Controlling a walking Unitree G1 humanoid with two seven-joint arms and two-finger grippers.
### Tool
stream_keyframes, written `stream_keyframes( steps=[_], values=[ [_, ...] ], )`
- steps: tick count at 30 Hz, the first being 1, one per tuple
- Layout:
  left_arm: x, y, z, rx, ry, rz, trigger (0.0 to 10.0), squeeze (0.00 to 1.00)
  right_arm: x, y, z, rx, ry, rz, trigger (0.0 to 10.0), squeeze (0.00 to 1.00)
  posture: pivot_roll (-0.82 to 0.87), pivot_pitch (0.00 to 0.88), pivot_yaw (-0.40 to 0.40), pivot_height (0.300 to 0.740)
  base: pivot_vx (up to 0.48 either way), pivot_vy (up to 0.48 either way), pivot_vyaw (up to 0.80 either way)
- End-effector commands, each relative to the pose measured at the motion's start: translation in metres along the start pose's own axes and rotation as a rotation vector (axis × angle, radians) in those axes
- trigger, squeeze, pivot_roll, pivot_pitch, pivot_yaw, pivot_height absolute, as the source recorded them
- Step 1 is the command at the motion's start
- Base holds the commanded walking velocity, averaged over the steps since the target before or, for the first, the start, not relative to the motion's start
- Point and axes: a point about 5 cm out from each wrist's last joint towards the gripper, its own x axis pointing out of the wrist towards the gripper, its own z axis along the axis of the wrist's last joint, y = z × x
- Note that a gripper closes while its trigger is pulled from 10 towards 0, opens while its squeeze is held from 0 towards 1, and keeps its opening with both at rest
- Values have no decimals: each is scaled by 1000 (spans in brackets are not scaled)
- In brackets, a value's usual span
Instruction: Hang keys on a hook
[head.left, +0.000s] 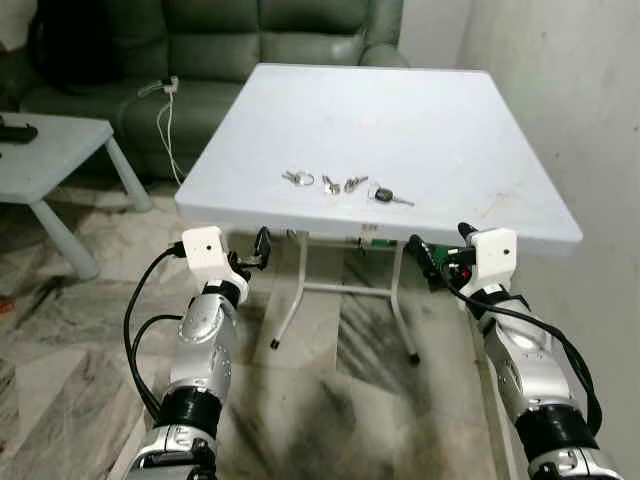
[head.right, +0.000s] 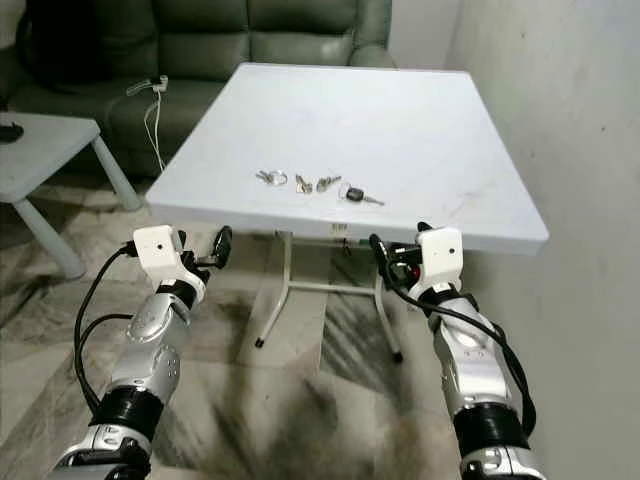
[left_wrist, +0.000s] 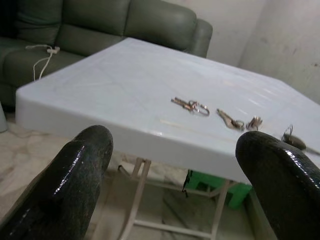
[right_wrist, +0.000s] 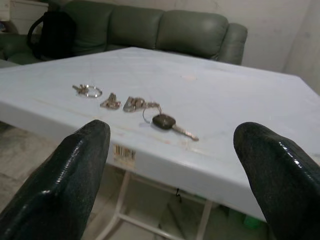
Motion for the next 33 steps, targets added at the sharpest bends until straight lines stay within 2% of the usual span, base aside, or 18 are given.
stream_keyframes(
  steps=[1,26,33],
  values=[
    [1,0,4,9,-12,-11,10000,0,1,-2,5,-1,-16,3,10000,0,-72,0,-49,740,337,0,0],
    [2,-3,4,9,-14,-16,10000,0,1,-2,6,0,-14,14,10000,0,-74,0,-51,740,345,0,0],
    [1,-7,5,21,-35,-23,10000,0,1,-2,5,0,-11,22,10000,0,-71,0,-54,740,39,0,0]
  ],
)
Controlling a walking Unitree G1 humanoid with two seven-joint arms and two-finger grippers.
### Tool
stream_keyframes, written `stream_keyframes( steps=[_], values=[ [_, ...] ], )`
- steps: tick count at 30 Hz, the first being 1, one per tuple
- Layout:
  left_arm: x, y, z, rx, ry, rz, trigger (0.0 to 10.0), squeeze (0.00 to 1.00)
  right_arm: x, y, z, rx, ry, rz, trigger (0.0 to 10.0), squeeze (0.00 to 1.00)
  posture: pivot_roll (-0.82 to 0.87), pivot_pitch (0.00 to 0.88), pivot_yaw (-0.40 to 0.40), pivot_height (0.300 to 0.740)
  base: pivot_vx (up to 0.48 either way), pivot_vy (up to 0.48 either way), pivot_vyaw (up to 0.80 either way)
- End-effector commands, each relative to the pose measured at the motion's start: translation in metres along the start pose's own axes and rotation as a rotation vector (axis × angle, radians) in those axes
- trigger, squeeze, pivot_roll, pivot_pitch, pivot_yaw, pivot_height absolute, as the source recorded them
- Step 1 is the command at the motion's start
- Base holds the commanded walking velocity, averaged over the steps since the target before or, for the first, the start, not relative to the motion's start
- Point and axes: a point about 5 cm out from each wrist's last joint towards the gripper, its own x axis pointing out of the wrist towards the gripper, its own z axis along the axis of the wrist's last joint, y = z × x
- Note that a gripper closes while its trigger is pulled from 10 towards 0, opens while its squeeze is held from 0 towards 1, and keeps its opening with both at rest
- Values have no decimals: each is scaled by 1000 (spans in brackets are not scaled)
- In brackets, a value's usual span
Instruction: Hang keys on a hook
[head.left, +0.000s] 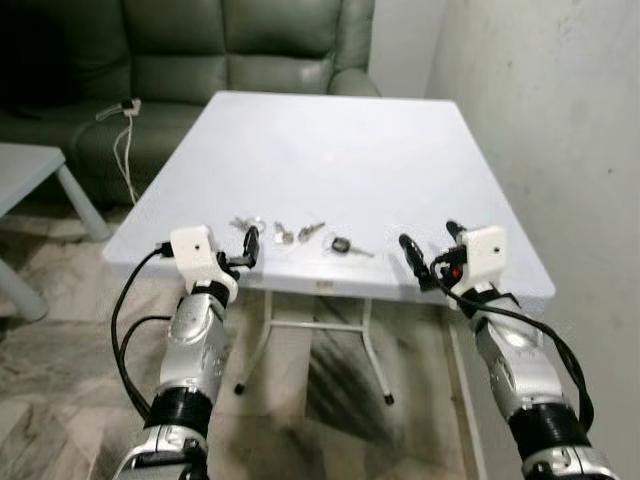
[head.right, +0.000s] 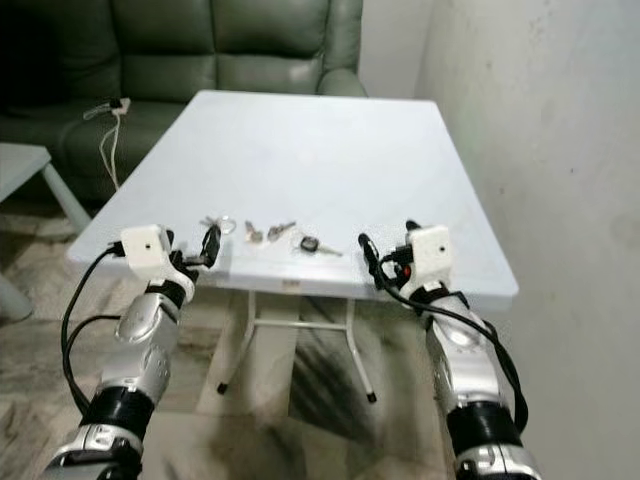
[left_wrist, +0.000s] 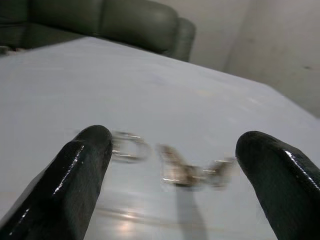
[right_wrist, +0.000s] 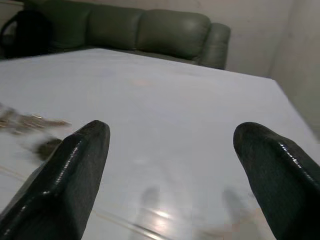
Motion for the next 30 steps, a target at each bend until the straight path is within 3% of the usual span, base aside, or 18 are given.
stream_keyframes(
  steps=[1,11,30],
  values=[
    [2,-3,5,32,-16,-22,10000,0,2,-3,6,-3,-17,-1,10000,0,-71,0,-54,740,0,0,0],
    [2,-4,3,10,-7,-27,10000,0,3,-1,5,-8,-13,7,10000,0,-70,0,-55,740,0,0,0],
    [2,-3,3,13,-5,-22,10000,0,3,-2,6,-11,-10,9,10000,0,-74,0,-62,740,0,456,0]
  ],
)
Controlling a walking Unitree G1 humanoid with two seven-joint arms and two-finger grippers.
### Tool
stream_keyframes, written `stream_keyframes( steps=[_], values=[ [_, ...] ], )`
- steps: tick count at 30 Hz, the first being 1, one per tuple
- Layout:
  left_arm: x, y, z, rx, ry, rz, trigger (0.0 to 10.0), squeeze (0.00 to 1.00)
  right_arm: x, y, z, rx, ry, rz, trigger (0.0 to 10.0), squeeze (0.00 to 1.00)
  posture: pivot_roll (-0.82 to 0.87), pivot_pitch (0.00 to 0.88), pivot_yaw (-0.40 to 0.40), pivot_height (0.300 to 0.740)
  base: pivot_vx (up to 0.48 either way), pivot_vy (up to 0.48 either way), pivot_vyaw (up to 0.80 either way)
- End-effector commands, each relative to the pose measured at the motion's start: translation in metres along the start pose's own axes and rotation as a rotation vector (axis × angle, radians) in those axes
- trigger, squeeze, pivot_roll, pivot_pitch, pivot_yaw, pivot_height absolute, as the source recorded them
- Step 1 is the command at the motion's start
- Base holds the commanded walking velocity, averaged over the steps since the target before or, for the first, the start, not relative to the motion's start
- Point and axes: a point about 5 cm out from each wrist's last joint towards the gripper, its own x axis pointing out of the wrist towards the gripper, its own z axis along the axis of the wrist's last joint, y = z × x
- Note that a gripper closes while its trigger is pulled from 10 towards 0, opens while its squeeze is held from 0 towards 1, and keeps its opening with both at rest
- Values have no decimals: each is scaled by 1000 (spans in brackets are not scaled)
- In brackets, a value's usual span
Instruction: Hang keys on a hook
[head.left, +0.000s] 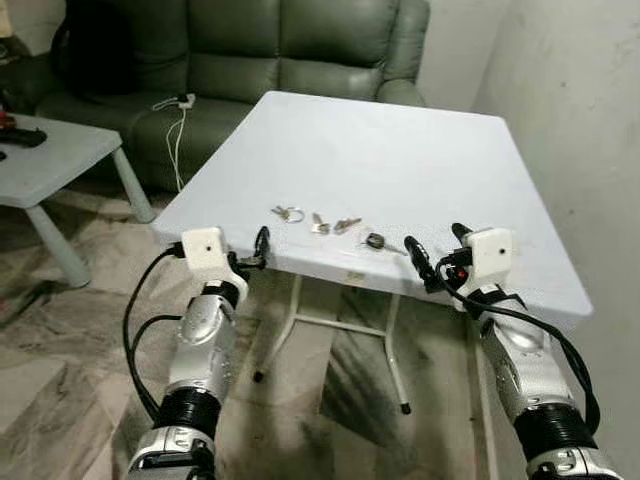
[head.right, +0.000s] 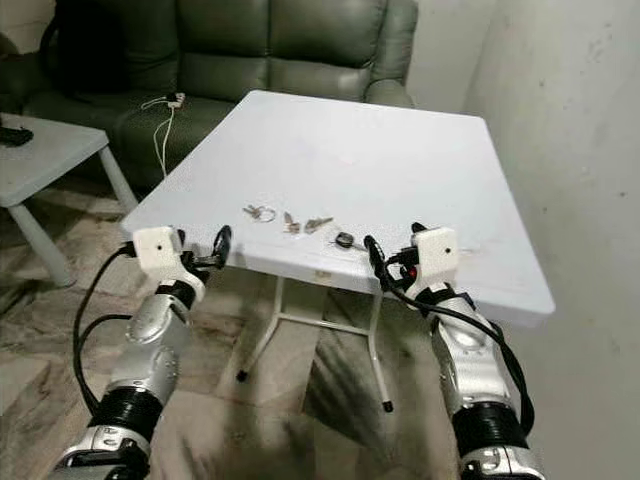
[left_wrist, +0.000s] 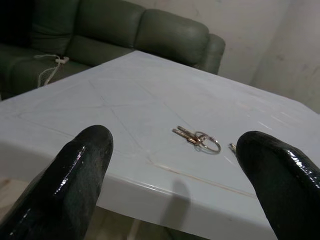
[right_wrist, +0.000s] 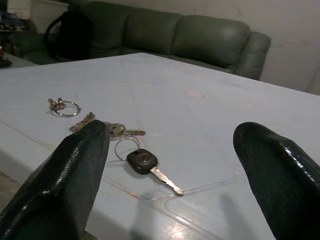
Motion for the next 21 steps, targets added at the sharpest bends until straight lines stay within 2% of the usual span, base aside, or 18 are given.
stream_keyframes(
  steps=[1,21],
  values=[
    [2,-6,2,0,-6,-16,10000,0,1,-3,5,-9,-11,1,10000,0,-75,0,-64,740,0,469,0],
    [2,-5,1,0,-6,-13,10000,0,0,-5,6,-10,-13,-3,10000,0,-77,0,-68,740,0,469,0]
  ],
)
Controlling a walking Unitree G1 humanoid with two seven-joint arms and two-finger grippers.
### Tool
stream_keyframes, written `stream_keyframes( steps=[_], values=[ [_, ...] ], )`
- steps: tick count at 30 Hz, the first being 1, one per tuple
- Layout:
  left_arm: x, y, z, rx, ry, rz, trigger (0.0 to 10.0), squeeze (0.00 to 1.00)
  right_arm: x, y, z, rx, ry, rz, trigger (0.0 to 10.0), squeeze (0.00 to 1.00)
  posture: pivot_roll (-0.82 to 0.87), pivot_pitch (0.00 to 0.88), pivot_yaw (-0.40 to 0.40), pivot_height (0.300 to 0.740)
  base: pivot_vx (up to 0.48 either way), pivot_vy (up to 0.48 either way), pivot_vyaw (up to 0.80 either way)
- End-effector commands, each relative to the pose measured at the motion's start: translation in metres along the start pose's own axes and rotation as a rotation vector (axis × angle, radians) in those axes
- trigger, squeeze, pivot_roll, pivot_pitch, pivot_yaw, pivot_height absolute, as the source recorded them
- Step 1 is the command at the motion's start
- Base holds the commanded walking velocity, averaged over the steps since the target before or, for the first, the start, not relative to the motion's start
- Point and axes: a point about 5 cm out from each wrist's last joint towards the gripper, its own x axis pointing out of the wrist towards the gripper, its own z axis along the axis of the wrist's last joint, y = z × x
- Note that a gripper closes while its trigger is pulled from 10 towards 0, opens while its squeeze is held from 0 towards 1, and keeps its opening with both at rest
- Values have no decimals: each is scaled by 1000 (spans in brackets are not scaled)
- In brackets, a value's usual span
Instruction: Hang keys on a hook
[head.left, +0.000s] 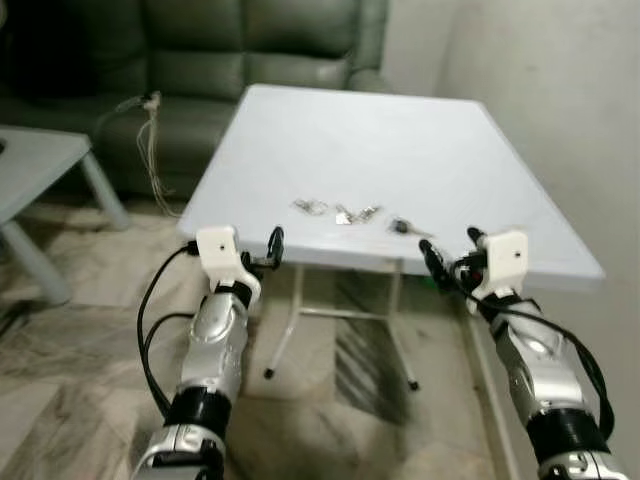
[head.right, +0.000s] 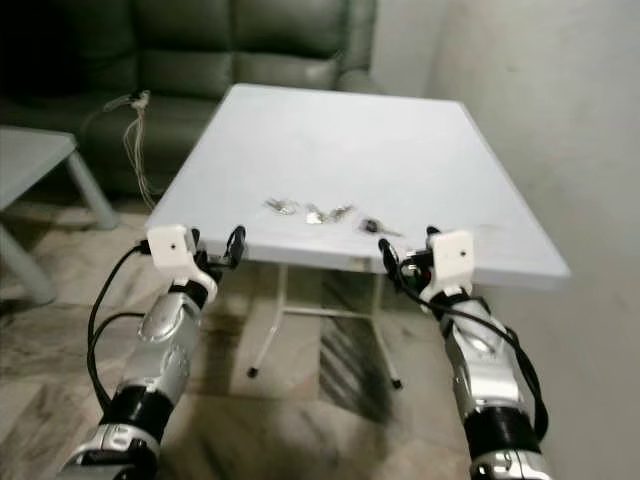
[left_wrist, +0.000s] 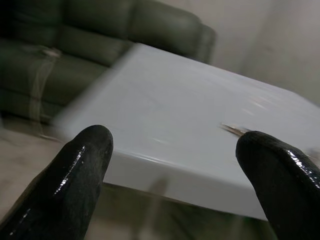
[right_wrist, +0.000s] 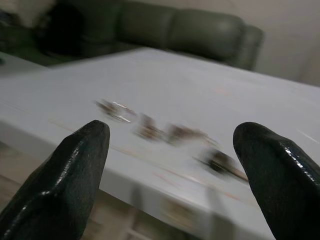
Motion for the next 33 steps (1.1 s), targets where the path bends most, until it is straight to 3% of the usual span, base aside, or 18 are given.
stream_keyframes(
  steps=[1,11,28,33],
  values=[
    [3,-13,1,-15,-7,-29,10000,0,-4,-13,4,-23,-6,-35,10000,0,-77,0,-68,740,0,469,0],
    [3,-13,0,-15,-8,-23,10000,0,-4,-13,5,-25,-5,-33,10000,0,-77,0,-70,740,0,462,0],
    [2,-13,2,-22,-22,-24,10000,0,-4,-12,5,-26,0,-30,10000,0,-73,0,-73,740,0,0,0],
    [1,-12,2,-26,-24,-15,10000,0,-5,-12,5,-26,1,-30,10000,0,-72,0,-74,740,284,0,0]
  ],
)
